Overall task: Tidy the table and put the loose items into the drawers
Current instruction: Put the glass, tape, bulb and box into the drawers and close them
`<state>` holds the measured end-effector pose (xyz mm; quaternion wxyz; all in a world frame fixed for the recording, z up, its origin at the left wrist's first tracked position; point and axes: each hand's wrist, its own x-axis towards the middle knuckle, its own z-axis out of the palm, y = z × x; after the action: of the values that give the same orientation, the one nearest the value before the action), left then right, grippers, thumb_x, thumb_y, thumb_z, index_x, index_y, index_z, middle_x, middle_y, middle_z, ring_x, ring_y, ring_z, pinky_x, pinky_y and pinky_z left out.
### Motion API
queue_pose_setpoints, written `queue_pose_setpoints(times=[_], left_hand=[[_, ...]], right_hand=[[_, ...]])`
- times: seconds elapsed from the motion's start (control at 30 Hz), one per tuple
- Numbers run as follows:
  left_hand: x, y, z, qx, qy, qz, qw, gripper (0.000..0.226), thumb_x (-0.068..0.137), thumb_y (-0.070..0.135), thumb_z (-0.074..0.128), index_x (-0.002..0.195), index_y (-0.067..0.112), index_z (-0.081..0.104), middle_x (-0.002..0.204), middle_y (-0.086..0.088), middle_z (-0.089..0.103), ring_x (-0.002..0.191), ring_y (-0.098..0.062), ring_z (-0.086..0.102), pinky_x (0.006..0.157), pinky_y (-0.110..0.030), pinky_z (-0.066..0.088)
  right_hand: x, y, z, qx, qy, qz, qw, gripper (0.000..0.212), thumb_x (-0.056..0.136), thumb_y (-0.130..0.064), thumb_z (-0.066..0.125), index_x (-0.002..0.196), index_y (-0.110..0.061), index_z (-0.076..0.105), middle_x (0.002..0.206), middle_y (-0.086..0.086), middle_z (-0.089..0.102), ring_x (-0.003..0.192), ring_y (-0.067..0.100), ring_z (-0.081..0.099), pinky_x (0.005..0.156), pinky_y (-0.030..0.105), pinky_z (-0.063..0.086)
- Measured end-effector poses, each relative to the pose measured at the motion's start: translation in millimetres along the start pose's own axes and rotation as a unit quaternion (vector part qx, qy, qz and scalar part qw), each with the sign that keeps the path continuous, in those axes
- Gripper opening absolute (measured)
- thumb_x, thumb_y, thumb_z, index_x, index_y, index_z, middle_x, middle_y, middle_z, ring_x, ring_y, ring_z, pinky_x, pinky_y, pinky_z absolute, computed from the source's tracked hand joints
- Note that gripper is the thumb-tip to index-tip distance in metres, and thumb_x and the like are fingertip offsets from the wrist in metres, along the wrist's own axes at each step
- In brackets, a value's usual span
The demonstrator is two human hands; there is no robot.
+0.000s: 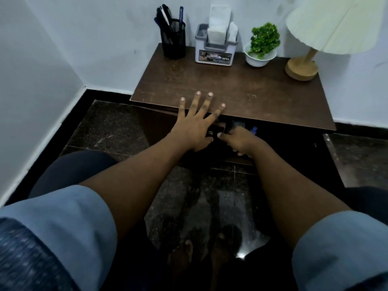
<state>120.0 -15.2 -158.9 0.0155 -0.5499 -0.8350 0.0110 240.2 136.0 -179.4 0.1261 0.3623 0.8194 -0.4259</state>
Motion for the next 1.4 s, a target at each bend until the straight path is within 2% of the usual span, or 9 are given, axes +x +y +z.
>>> queue_pose_setpoints(times=[0.23,0.33,0.47,0.7,0.8,0.93,1.0,1.13,1.4], left_hand=[[36,13,-4,-0.039,-0.005,-0.035,0.999,0.121,0.082,0.066,0.070,0.162,0.034,-0.014,0.172,-0.011,-0.019,0.156,-0.041,-0.022,0.117,-0.072,-0.010],[49,35,-5,-0.045,-0.019,-0.039,0.998,0.118,0.085,0.059,0.070,0.163,0.031,-0.014,0.172,-0.013,-0.020,0.156,-0.042,-0.022,0.117,-0.073,-0.010],[70,90,-17,-0.078,-0.020,-0.007,0.997,0.111,0.088,0.058,0.067,0.164,0.027,-0.008,0.171,-0.016,-0.018,0.155,-0.045,-0.021,0.118,-0.073,-0.009],[82,211,-42,-0.128,0.018,0.170,0.977,0.095,0.093,0.055,0.058,0.165,0.030,0.001,0.173,-0.012,-0.012,0.157,-0.042,-0.018,0.119,-0.071,-0.010],[85,231,-46,-0.135,0.017,0.186,0.973,0.099,0.092,0.061,0.058,0.166,0.029,0.000,0.174,-0.012,-0.011,0.157,-0.042,-0.017,0.119,-0.072,-0.009],[82,236,-41,-0.120,-0.034,0.185,0.975,0.105,0.091,0.070,0.055,0.165,0.027,-0.006,0.173,-0.012,-0.017,0.155,-0.043,-0.022,0.119,-0.073,-0.010],[77,232,-37,-0.104,-0.052,0.182,0.976,0.111,0.088,0.073,0.058,0.165,0.027,-0.007,0.172,-0.012,-0.019,0.155,-0.043,-0.024,0.118,-0.074,-0.012],[70,212,-31,-0.085,-0.062,0.175,0.979,0.118,0.081,0.079,0.059,0.165,0.028,-0.006,0.172,-0.011,-0.019,0.155,-0.041,-0.026,0.117,-0.075,-0.012],[65,186,-27,-0.078,-0.106,0.122,0.984,0.121,0.075,0.094,0.044,0.164,0.032,-0.010,0.171,-0.009,-0.023,0.154,-0.040,-0.028,0.114,-0.075,-0.018]], right_hand=[[-21,17,-23,-0.073,0.007,-0.004,0.997,0.044,0.100,-0.048,0.055,0.078,-0.011,0.053,0.072,0.012,0.046,0.066,0.025,0.047,0.063,0.035,0.036],[-37,22,-40,-0.087,0.021,-0.016,0.996,0.041,0.099,-0.041,0.062,0.086,-0.002,0.066,0.077,0.015,0.057,0.071,0.026,0.054,0.065,0.034,0.041],[-72,40,-73,-0.051,0.071,-0.015,0.996,0.025,0.097,-0.035,0.067,0.077,-0.019,0.070,0.071,0.002,0.066,0.067,0.019,0.061,0.070,0.035,0.051],[-145,112,-136,0.100,0.283,0.081,0.950,0.034,0.098,-0.026,0.061,0.080,0.001,0.070,0.074,0.019,0.071,0.067,0.031,0.066,0.064,0.046,0.053],[-166,145,-149,0.046,0.378,0.142,0.914,0.032,0.096,-0.031,0.062,0.076,-0.006,0.062,0.069,0.014,0.061,0.071,0.033,0.058,0.061,0.041,0.046],[-164,155,-144,0.144,0.236,0.212,0.937,0.034,0.100,-0.033,0.061,0.105,0.000,0.067,0.084,0.017,0.061,0.074,0.030,0.059,0.064,0.040,0.048],[-153,146,-139,0.076,0.186,0.210,0.957,0.038,0.096,-0.037,0.065,0.100,0.001,0.071,0.083,0.018,0.066,0.067,0.028,0.061,0.059,0.033,0.045],[-135,134,-132,0.034,0.200,0.207,0.957,0.037,0.087,-0.034,0.070,0.094,0.002,0.067,0.091,0.024,0.068,0.073,0.033,0.068,0.059,0.037,0.055],[-113,121,-86,0.254,0.230,0.165,0.925,0.028,0.085,-0.025,0.073,0.090,0.002,0.066,0.086,0.028,0.072,0.058,0.040,0.073,0.054,0.051,0.062]])
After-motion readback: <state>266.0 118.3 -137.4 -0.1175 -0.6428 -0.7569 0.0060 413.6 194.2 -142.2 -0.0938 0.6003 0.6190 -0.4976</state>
